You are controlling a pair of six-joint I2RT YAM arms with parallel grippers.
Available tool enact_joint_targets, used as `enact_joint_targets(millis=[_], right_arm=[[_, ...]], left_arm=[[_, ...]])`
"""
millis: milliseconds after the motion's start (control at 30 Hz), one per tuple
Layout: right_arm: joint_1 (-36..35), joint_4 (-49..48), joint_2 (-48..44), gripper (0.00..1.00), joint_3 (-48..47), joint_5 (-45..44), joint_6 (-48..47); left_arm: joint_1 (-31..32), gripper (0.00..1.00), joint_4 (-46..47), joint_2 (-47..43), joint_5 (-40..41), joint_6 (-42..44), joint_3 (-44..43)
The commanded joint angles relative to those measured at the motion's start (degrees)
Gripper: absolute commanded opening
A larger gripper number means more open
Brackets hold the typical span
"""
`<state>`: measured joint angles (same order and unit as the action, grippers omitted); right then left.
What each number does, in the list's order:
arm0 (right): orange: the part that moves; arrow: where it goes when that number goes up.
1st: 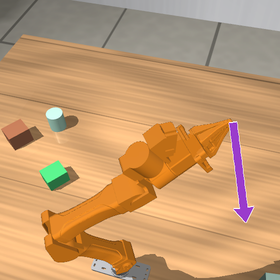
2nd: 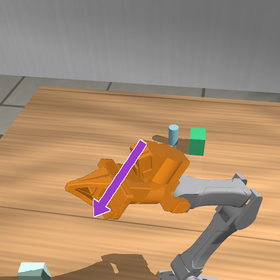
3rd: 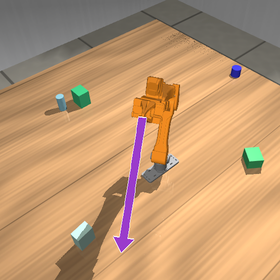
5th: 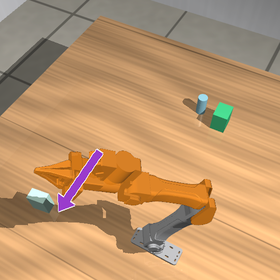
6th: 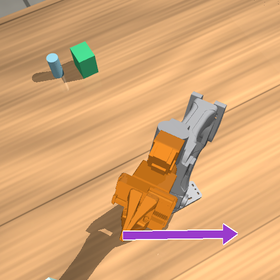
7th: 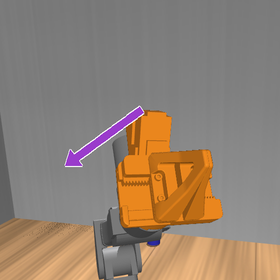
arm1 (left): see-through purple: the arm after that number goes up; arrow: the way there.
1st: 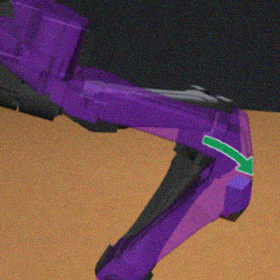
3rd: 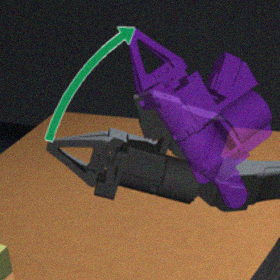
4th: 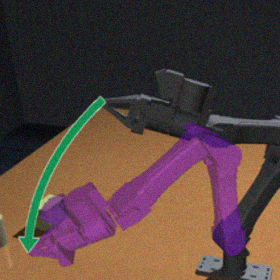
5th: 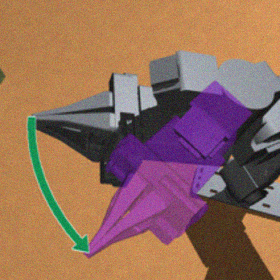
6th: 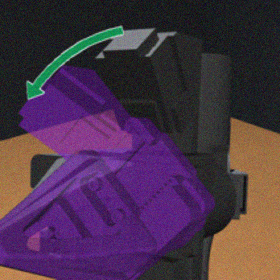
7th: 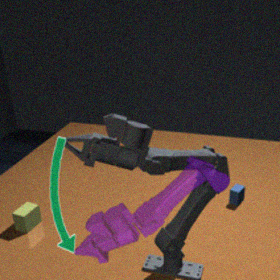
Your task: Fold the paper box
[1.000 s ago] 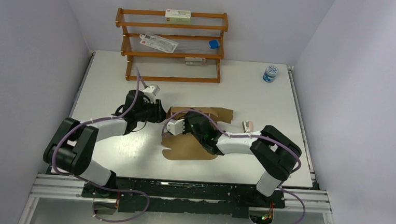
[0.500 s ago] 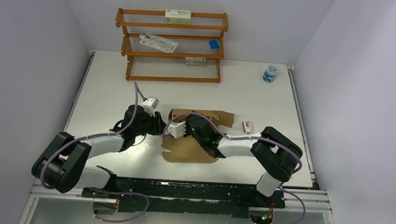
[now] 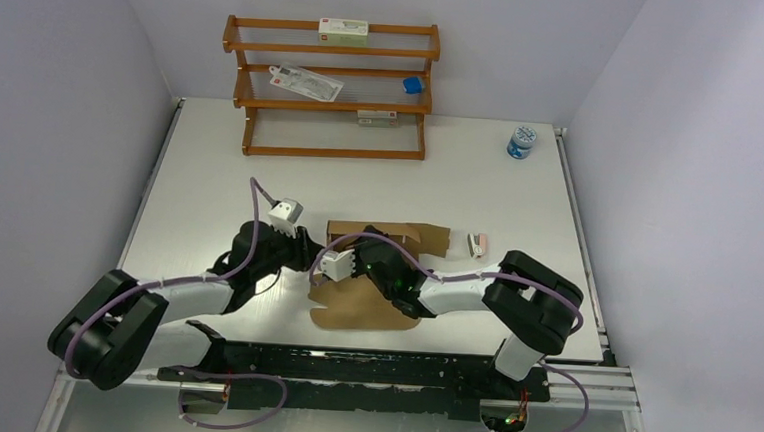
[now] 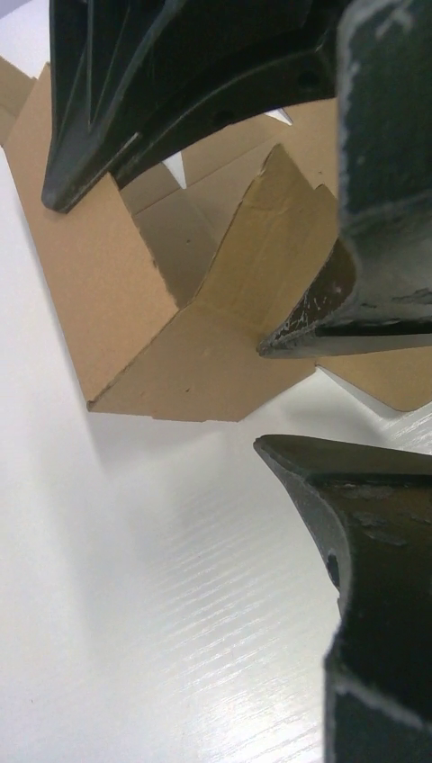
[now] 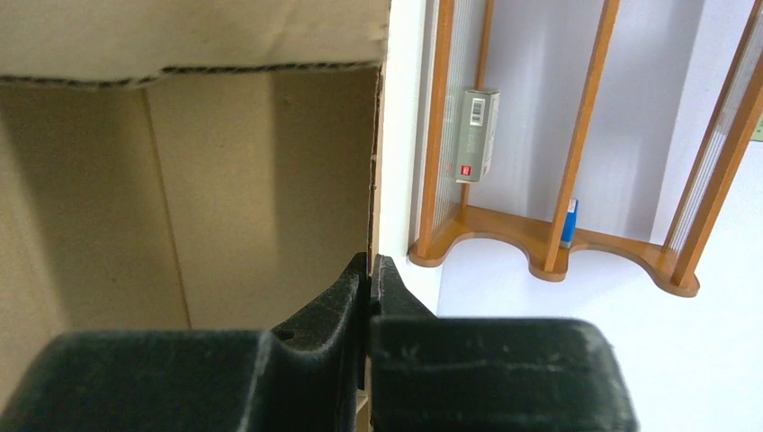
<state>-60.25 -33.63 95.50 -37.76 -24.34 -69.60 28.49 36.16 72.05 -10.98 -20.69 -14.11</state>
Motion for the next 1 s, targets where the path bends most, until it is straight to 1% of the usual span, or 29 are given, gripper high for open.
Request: enact_joint_targets(millis=[0,233,467,667,800,933,967], right_arm=[[-1.2,0.1,-0.7,0.04,2.0,-1.1,0.8],[-3.2,-0.9,-1.1,0.04,3.0,-3.1,-0.1],[-5.1,-3.0,-0.9,0.03,4.4,-4.8,-0.5],[-5.5,0.7,-2.5,0.04,2.9,-4.7,0.0],[-6.0,2.6,-3.5,0.05,2.3,-4.9,0.4],[-7.1,3.7,-4.3,0.05,1.9,-4.8,1.1],[-7.5,4.0,-4.6,0.05,1.8,-4.8,1.4]], left_arm=[[1.7,0.43,8.1,-4.0,1.5,0.4,3.4],[3.3,0.48,9.7,-9.0,3.1,-0.3,7.2],[5.2,0.48,12.1,-7.1,2.1,-1.0,8.4],[8.2,0.5,12.5,-7.1,3.4,-1.0,8.7],[10.1,0.53,11.8,-9.5,5.5,-1.7,9.5],[12.5,0.54,10.2,-9.7,10.7,-1.8,9.6],[13.0,0.53,10.2,-9.5,13.1,-2.1,9.7]])
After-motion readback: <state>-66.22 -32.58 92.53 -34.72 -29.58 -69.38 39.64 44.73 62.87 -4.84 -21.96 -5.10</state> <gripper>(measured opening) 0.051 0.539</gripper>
